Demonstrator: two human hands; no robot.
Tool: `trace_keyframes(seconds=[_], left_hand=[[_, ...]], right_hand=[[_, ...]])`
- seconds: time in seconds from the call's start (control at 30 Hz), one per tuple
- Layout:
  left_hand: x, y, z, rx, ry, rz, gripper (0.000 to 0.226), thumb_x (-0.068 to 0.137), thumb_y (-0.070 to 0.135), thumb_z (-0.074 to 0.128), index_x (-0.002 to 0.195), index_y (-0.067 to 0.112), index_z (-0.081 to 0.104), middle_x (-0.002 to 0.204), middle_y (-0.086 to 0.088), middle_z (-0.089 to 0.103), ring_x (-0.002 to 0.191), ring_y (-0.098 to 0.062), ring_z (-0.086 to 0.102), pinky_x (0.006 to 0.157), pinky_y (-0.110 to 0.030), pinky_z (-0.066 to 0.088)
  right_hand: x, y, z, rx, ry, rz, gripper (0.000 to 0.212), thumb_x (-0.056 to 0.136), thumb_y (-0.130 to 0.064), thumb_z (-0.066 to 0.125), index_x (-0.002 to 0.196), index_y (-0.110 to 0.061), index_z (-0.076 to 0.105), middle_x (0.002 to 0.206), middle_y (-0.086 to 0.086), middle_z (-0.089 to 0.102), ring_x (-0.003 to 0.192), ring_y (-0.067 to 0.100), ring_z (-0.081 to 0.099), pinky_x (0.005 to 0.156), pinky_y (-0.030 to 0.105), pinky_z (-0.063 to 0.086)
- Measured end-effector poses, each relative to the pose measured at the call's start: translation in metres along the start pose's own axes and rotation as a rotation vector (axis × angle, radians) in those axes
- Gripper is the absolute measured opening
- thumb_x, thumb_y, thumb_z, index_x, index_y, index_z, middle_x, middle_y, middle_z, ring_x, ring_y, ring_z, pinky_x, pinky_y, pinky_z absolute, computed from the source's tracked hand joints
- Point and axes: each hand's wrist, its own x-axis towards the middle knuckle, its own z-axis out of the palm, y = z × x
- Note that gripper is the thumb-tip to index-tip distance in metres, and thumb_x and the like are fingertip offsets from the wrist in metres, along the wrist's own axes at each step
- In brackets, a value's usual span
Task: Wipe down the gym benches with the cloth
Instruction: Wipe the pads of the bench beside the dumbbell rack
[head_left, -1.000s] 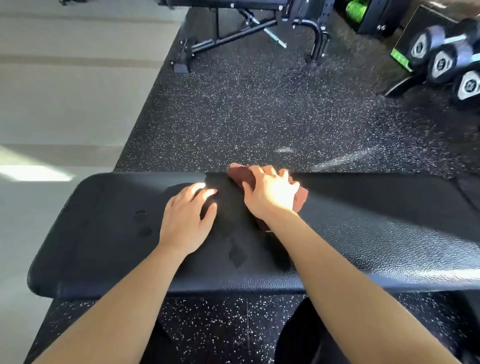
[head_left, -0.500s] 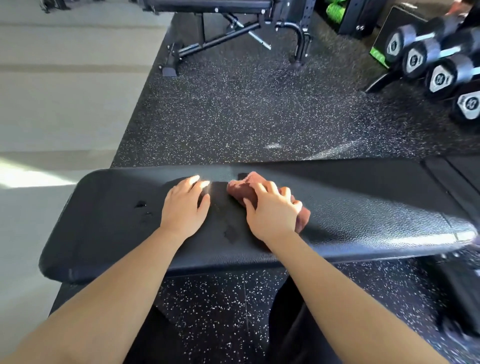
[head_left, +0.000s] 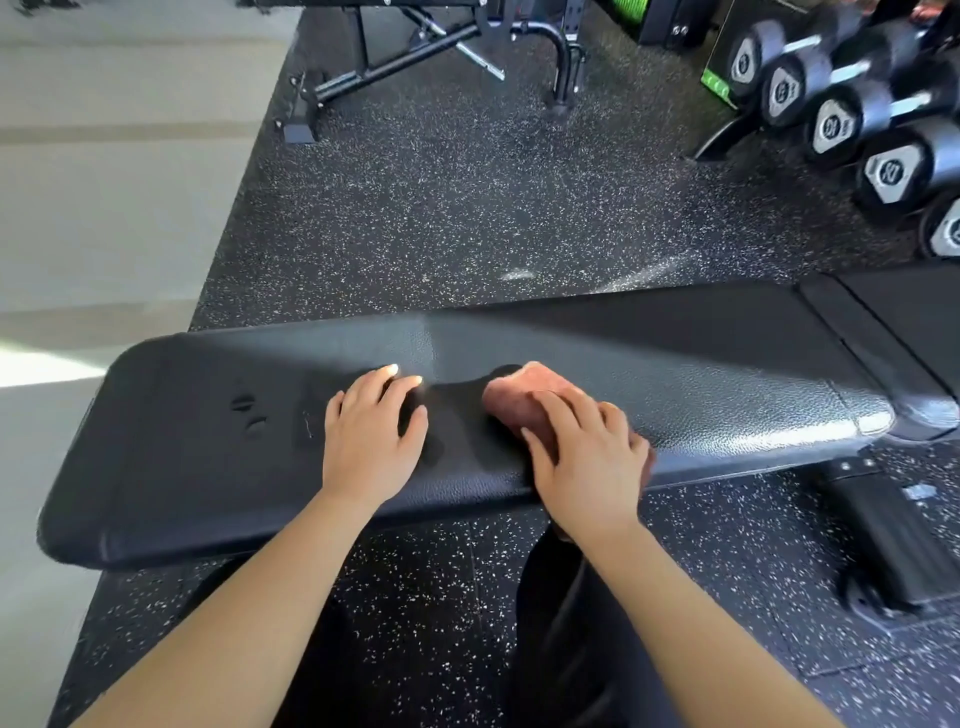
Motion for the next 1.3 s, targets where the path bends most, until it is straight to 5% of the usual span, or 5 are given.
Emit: trace_keyframes(seconds=[0.33, 0.57, 0.77, 0.97, 1.3], left_hand=[[-0.002, 0.001, -0.001, -0.008, 0.0, -0.005, 0.035, 0.091, 0.034, 0.046, 0.124, 0.024, 0.054, 0.139, -0.001, 0.047, 0.131, -0.02, 0.037, 0.11, -0.047, 0.026], [0.0, -0.022, -0.015, -0.111, 0.017, 0.0, 0.031, 0.092, 0.023, 0.049, 0.121, 0.017, 0.06, 0.136, -0.005, 0.05, 0.128, -0.023, 0.04, 0.106, -0.039, 0.029], [-0.002, -0.031, -0.019, -0.022, -0.017, -0.006, 0.039, 0.092, 0.023, 0.051, 0.128, 0.01, 0.053, 0.14, -0.011, 0.046, 0.131, -0.027, 0.037, 0.109, -0.039, 0.027], [0.0, -0.036, -0.017, 0.011, -0.034, -0.007, 0.049, 0.089, 0.029, 0.054, 0.134, 0.011, 0.047, 0.143, -0.009, 0.043, 0.133, -0.025, 0.036, 0.109, -0.039, 0.029], [0.058, -0.069, -0.021, 0.085, -0.04, -0.159, 0.049, 0.091, 0.035, 0.046, 0.137, 0.018, 0.043, 0.147, -0.006, 0.037, 0.135, -0.025, 0.031, 0.11, -0.045, 0.025]], right_hand=[[-0.023, -0.022, 0.012, 0.048, 0.122, 0.055, 0.039, 0.082, -0.043, 0.055, 0.119, -0.03, 0.059, 0.125, -0.002, 0.057, 0.103, 0.033, 0.051, 0.075, 0.045, 0.04], [-0.016, -0.074, 0.012, 0.095, 0.037, 0.091, 0.036, 0.082, -0.042, 0.06, 0.116, -0.031, 0.06, 0.123, -0.004, 0.058, 0.106, 0.032, 0.053, 0.08, 0.048, 0.041], [0.029, -0.098, 0.017, 0.098, -0.259, -0.019, 0.037, 0.093, -0.043, 0.043, 0.128, -0.032, 0.043, 0.137, -0.004, 0.044, 0.119, 0.032, 0.036, 0.088, 0.05, 0.032], [-0.002, -0.08, 0.011, 0.05, -0.153, -0.105, 0.037, 0.086, -0.046, 0.053, 0.121, -0.033, 0.051, 0.129, -0.005, 0.05, 0.104, 0.03, 0.047, 0.076, 0.045, 0.037], [0.089, -0.115, 0.043, 0.026, -0.323, -0.022, 0.038, 0.092, -0.047, 0.041, 0.127, -0.032, 0.044, 0.134, 0.0, 0.043, 0.117, 0.032, 0.035, 0.088, 0.05, 0.03]])
